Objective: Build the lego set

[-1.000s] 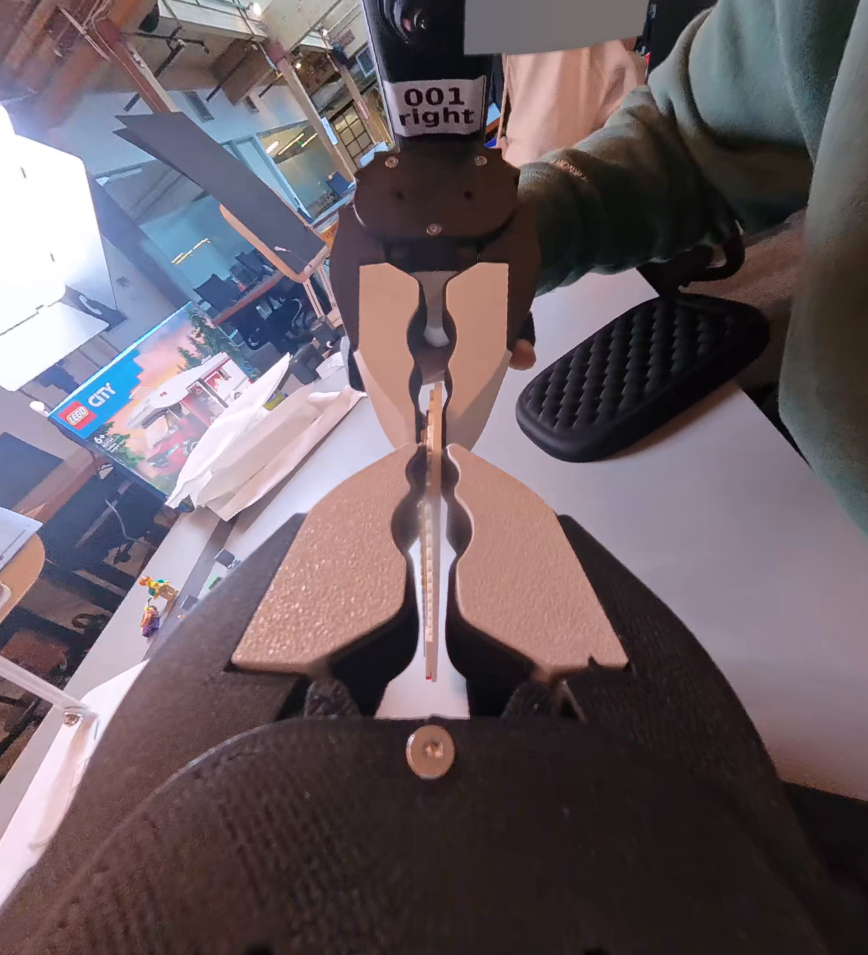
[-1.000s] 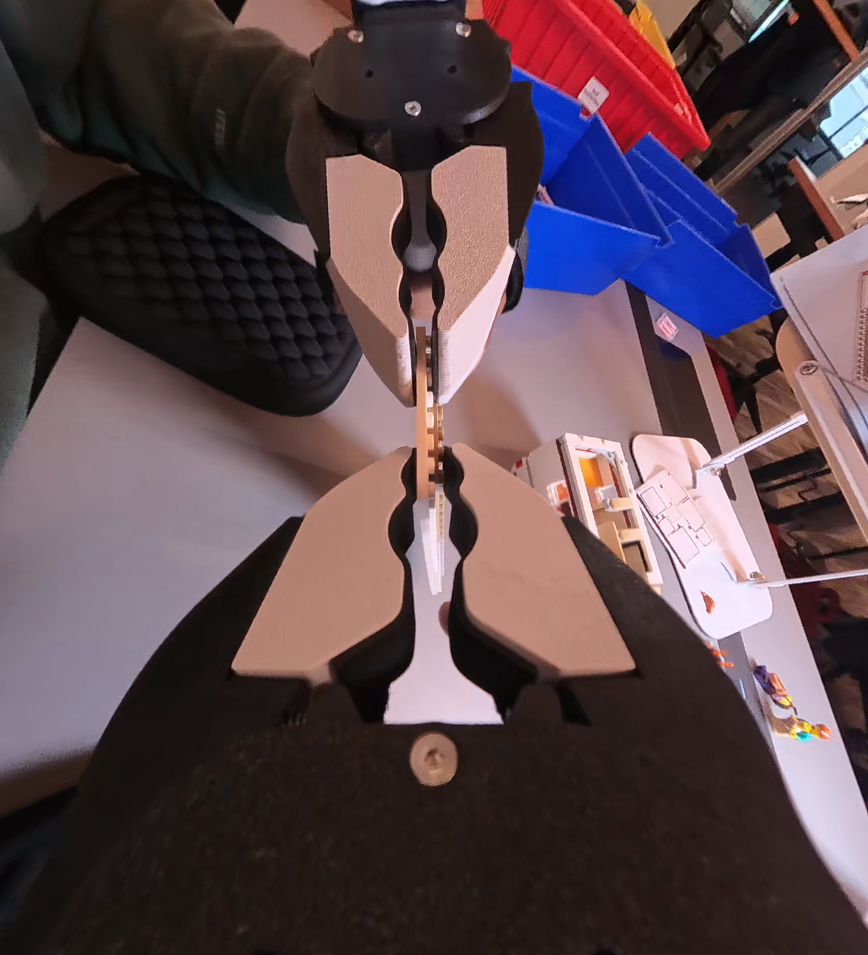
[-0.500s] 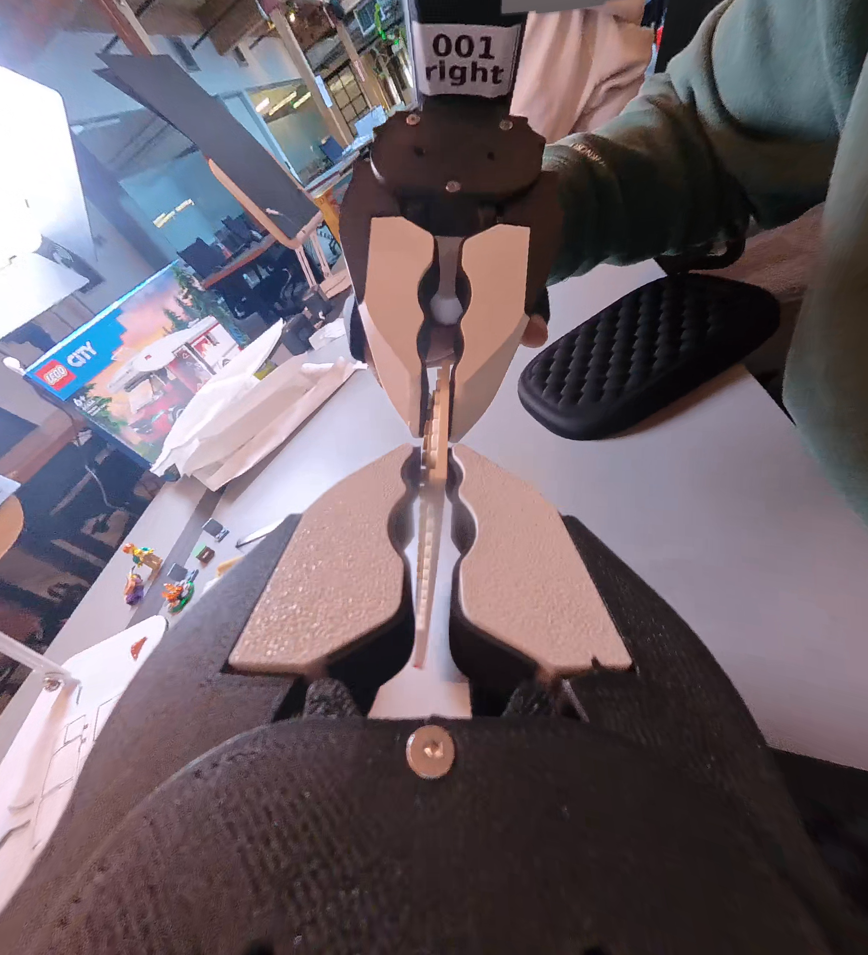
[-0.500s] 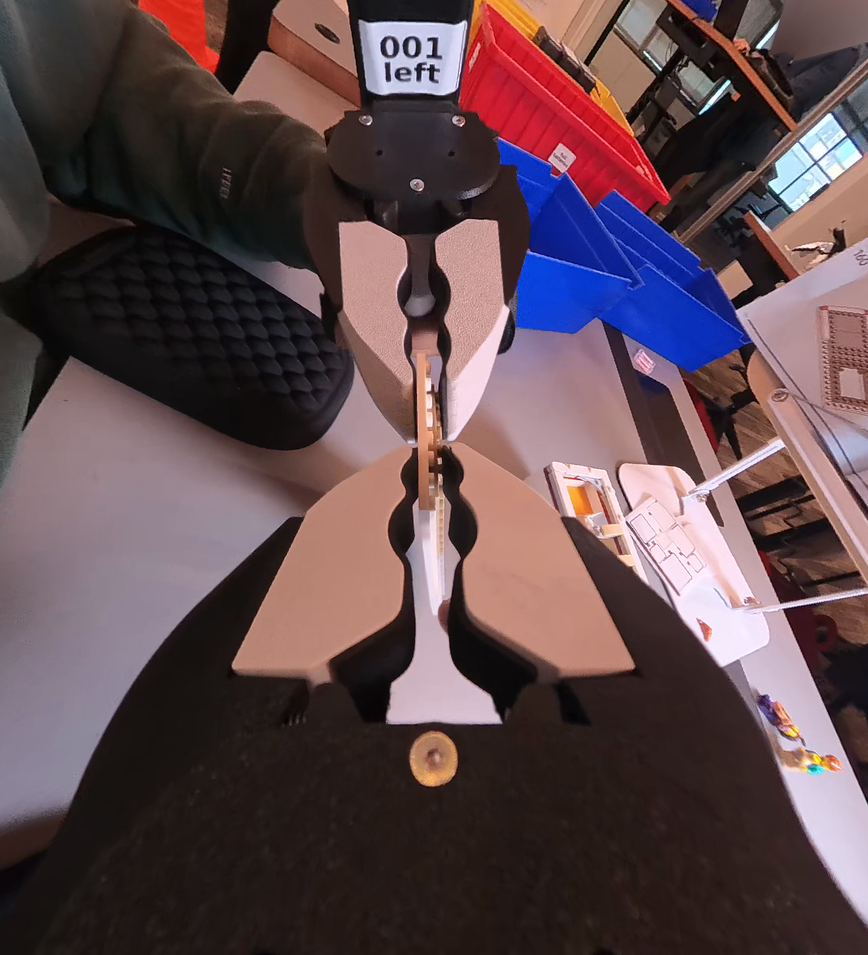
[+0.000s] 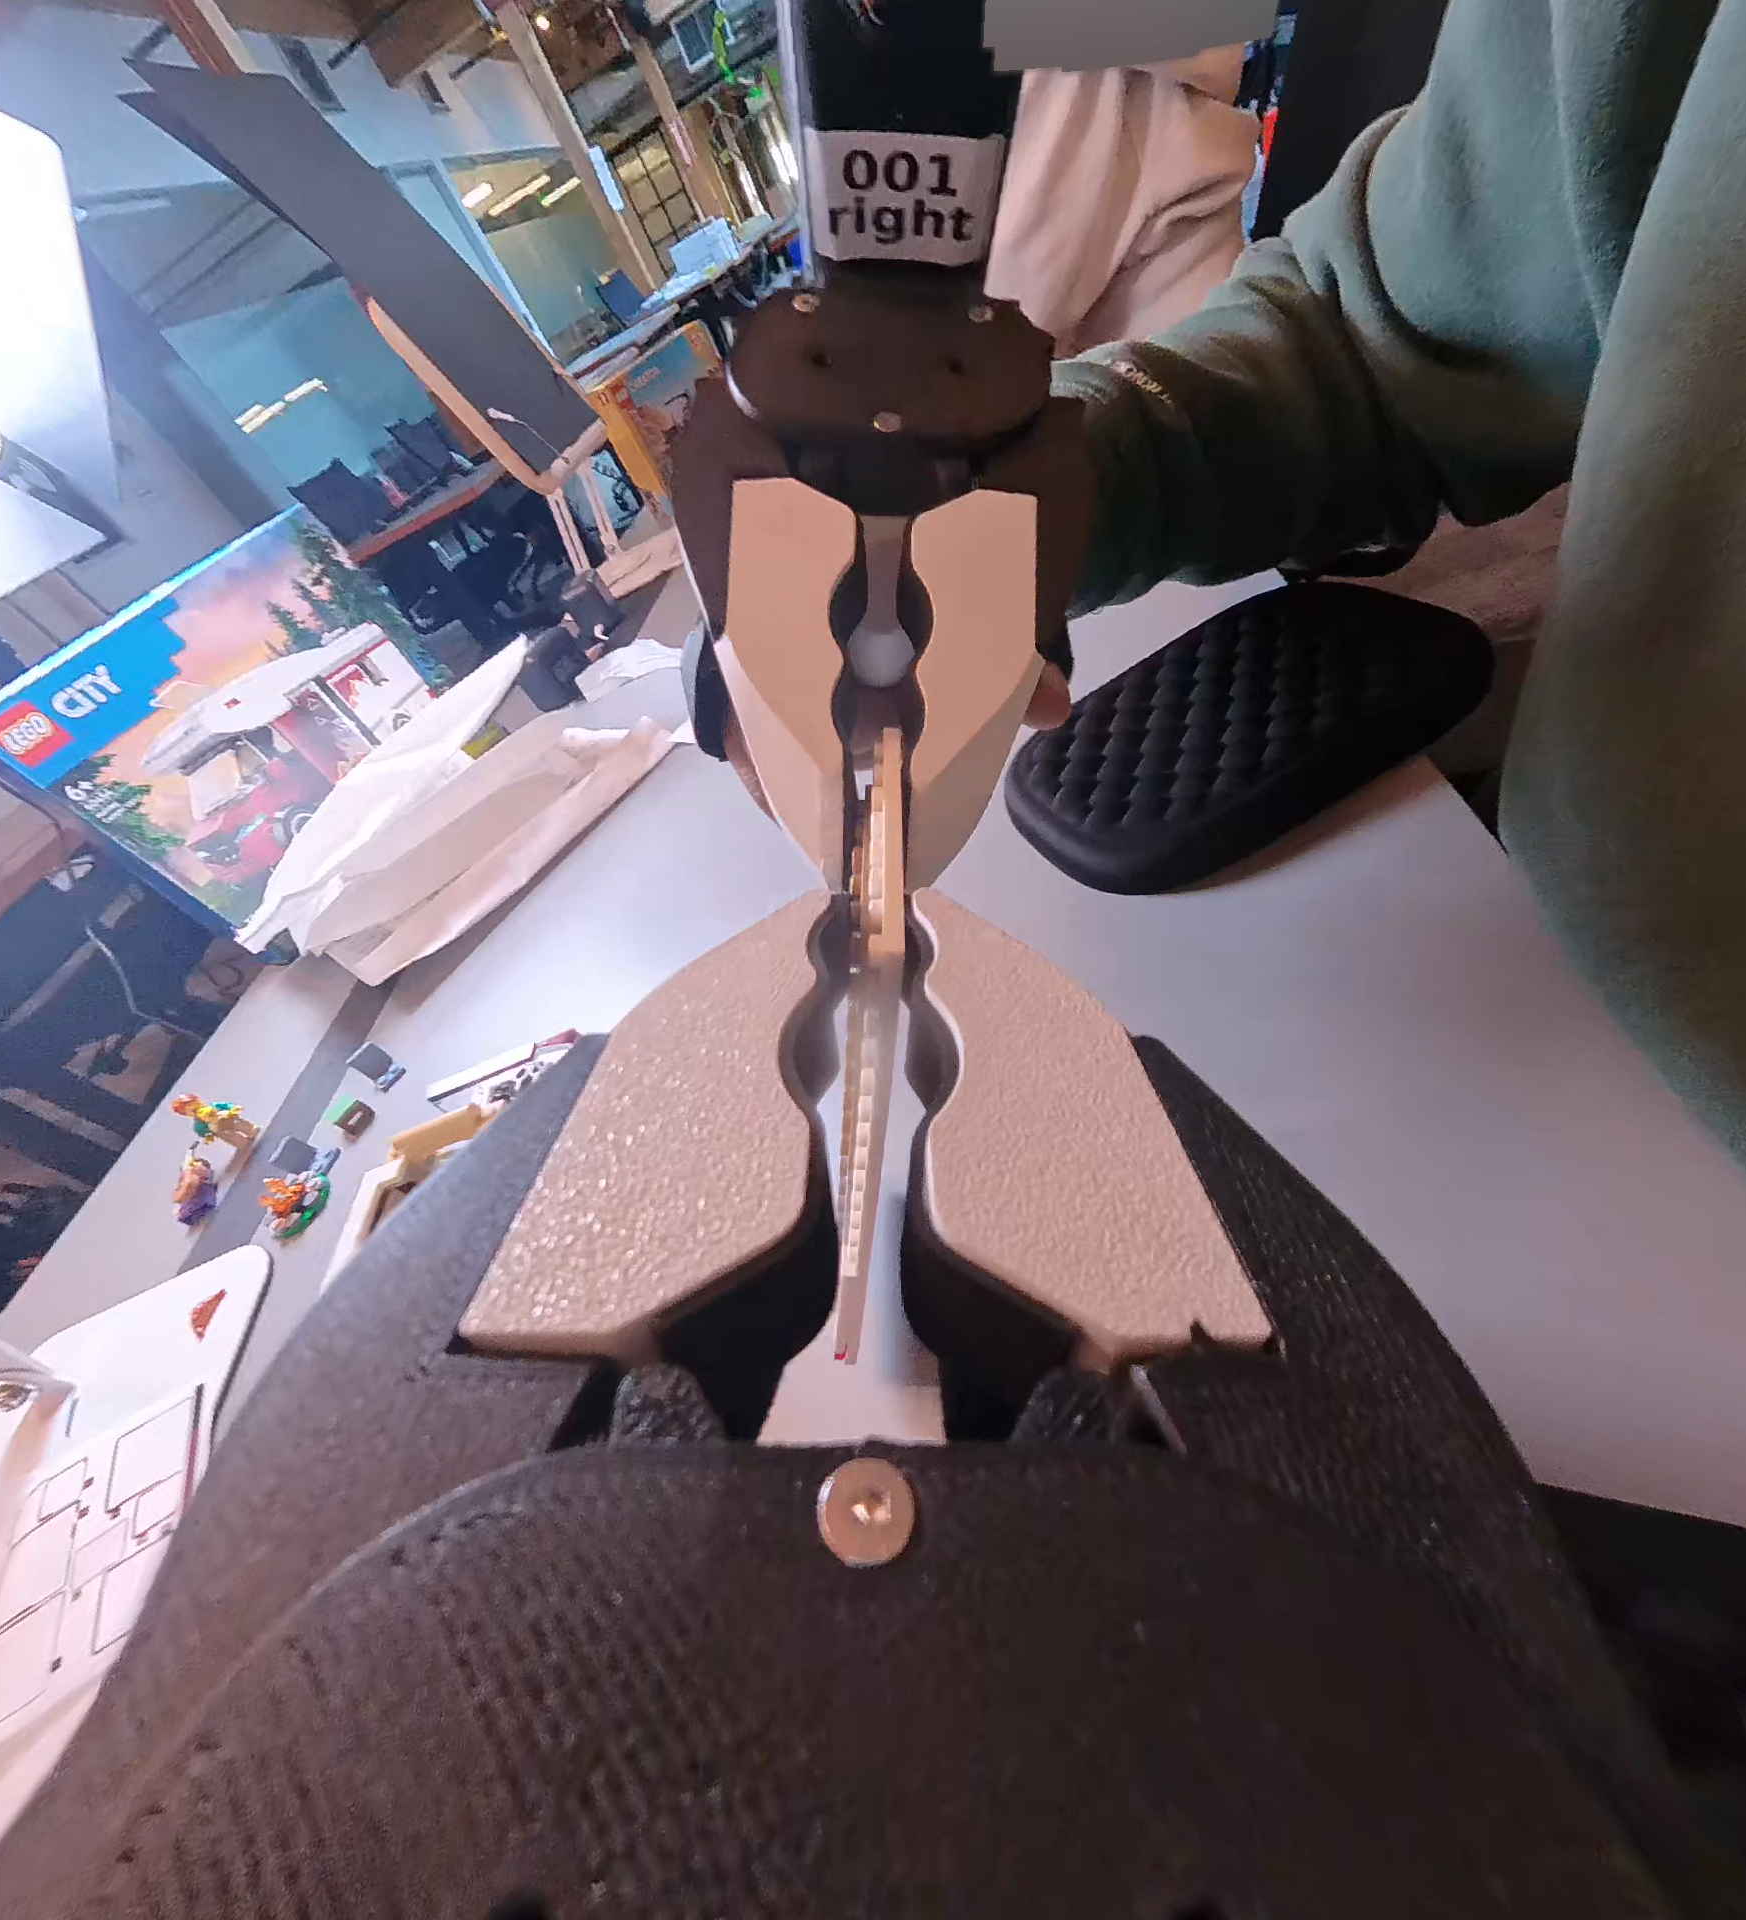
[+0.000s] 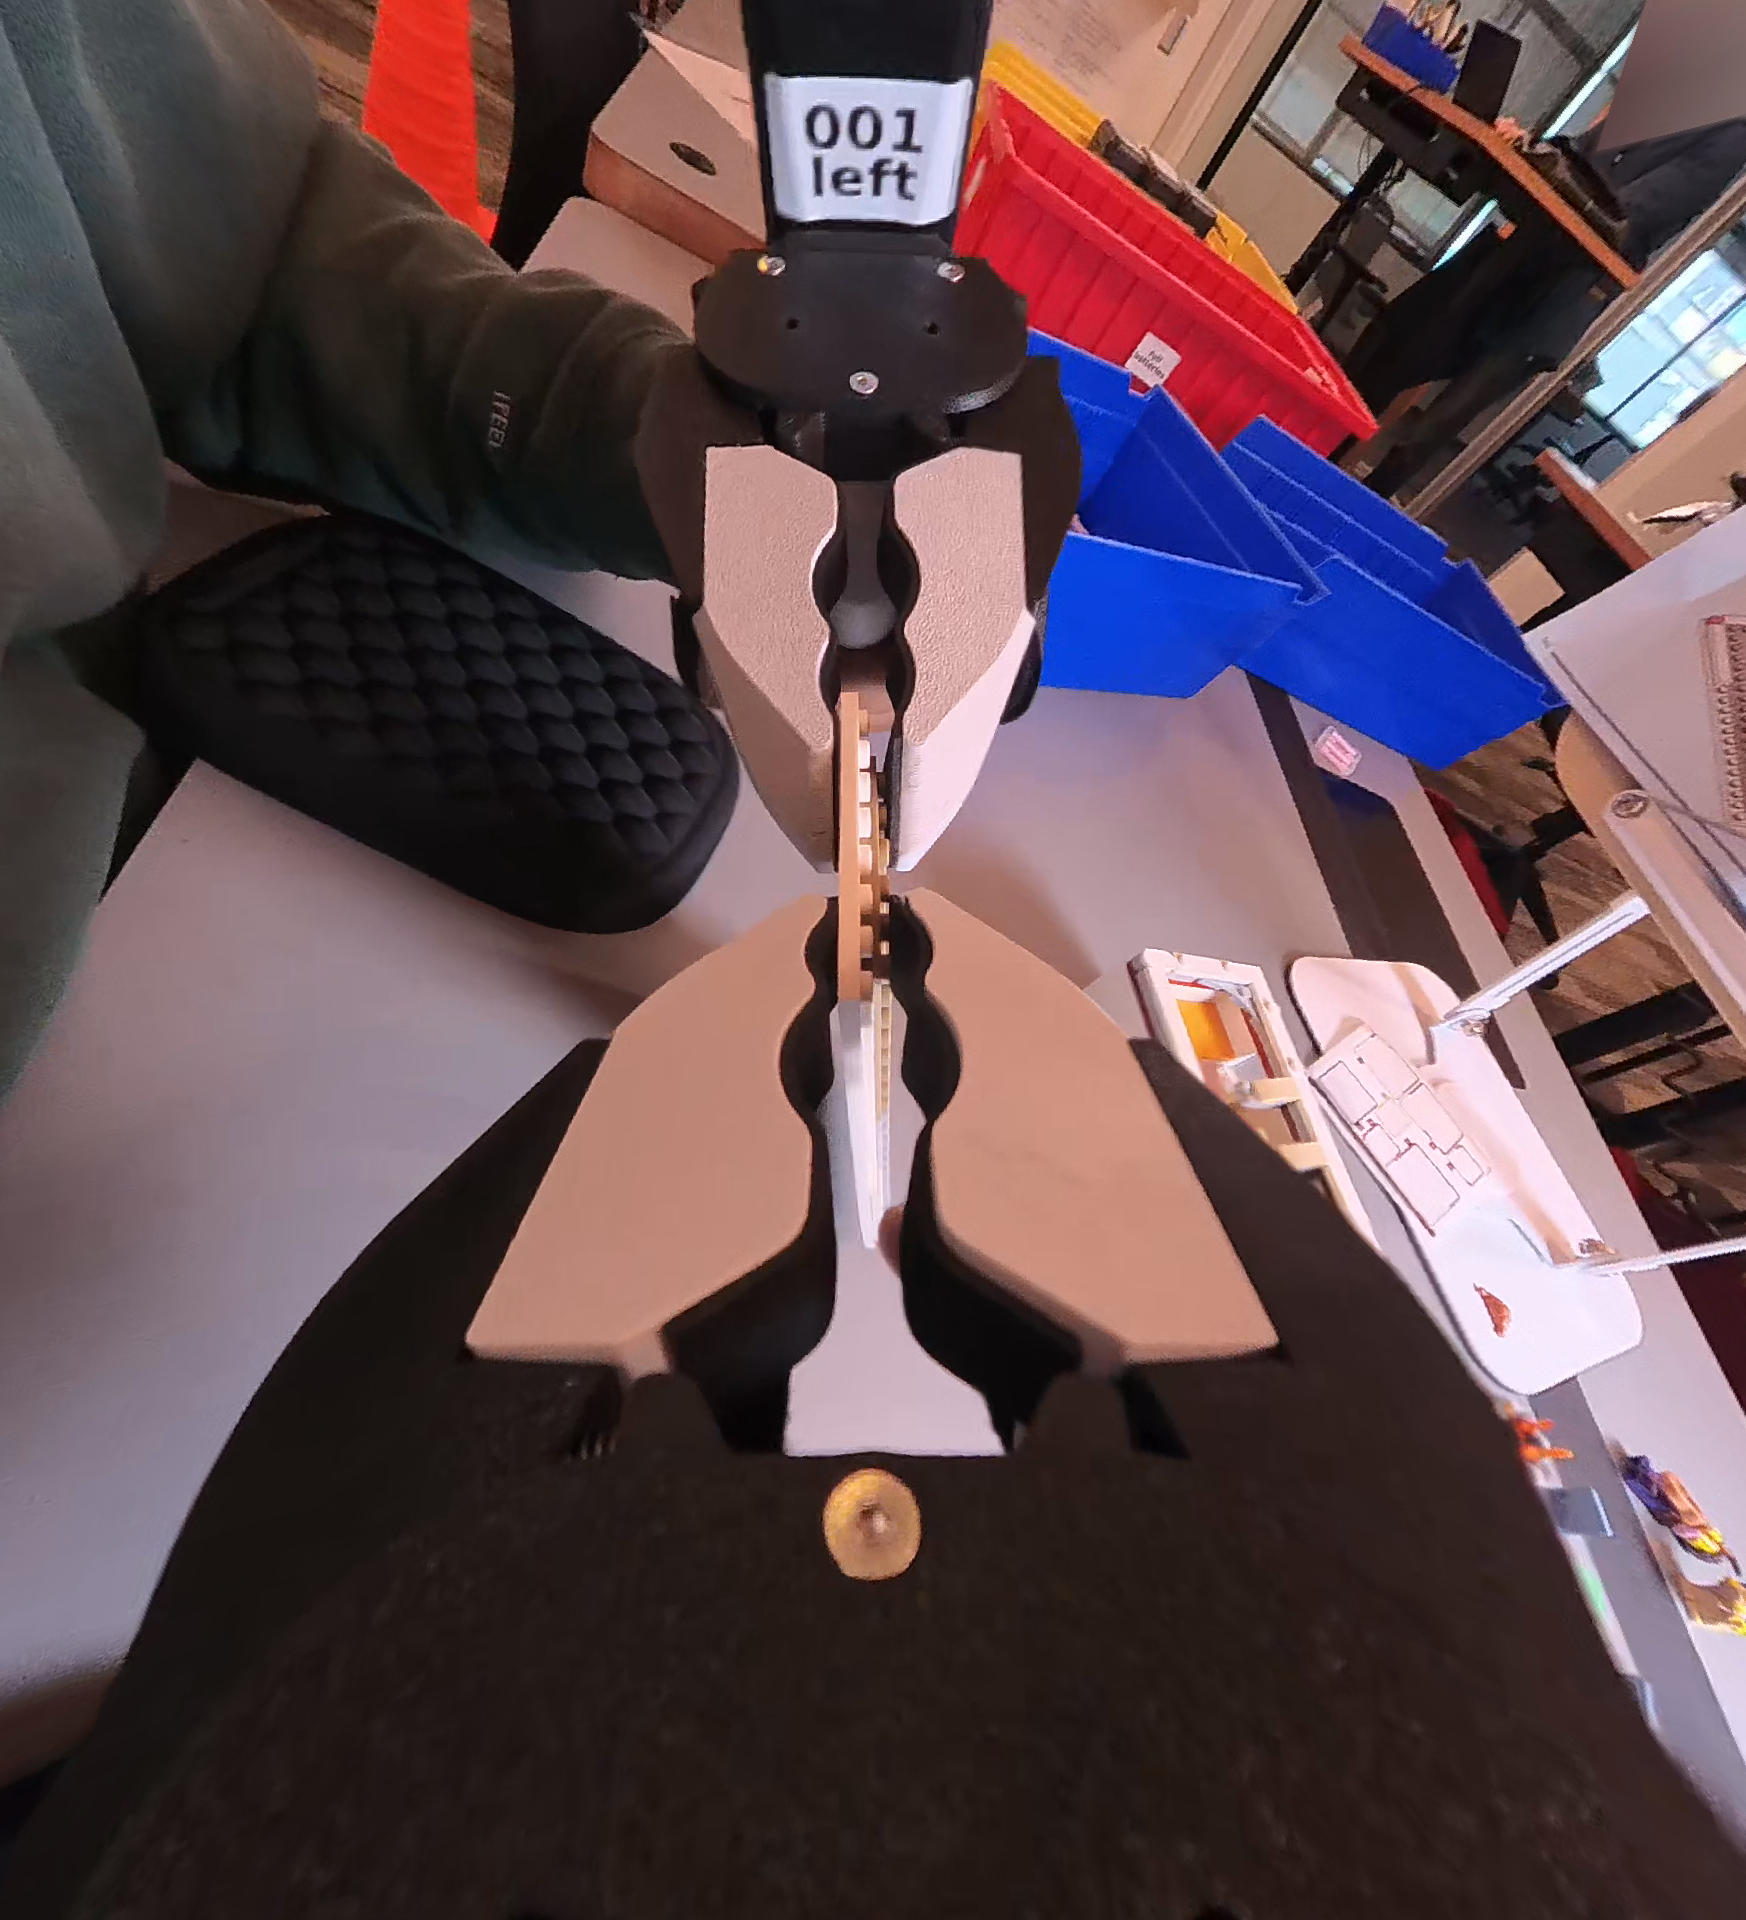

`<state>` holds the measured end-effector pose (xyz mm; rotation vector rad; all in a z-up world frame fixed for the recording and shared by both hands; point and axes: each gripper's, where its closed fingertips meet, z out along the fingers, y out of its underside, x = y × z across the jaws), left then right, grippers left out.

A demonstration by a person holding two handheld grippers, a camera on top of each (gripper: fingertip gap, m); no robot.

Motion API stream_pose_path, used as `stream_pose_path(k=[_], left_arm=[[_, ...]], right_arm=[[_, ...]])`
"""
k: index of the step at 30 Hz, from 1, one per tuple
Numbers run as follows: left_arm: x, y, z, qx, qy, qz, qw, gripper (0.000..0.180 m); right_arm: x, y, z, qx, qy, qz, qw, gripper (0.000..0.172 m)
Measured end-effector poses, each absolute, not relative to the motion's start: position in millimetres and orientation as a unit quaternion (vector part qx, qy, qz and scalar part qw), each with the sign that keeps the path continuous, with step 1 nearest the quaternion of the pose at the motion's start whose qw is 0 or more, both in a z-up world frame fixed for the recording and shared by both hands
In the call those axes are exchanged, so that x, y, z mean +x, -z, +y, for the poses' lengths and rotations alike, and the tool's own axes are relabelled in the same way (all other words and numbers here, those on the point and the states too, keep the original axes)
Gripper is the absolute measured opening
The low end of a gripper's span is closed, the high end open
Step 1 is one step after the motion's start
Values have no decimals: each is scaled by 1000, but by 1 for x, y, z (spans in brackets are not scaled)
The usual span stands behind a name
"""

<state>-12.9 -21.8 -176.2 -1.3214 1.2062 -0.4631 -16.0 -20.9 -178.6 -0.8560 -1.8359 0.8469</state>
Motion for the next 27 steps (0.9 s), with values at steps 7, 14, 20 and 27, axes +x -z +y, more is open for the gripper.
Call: stream_pose_path(k=[7,14,20,27], left_arm=[[-15,173,-22,-563,212,512,613,9],[-17,171,-22,-563,218,507,615,9],[-26,168,-10,-582,271,458,614,9],[-54,143,0,-564,371,355,647,9]], right_arm=[[-18,176,-22,-344,-364,-740,450,8],[-20,174,-22,-352,-367,-729,459,8],[-29,169,-8,-400,-401,-687,456,11],[-28,194,8,-434,-452,-670,397,31]])
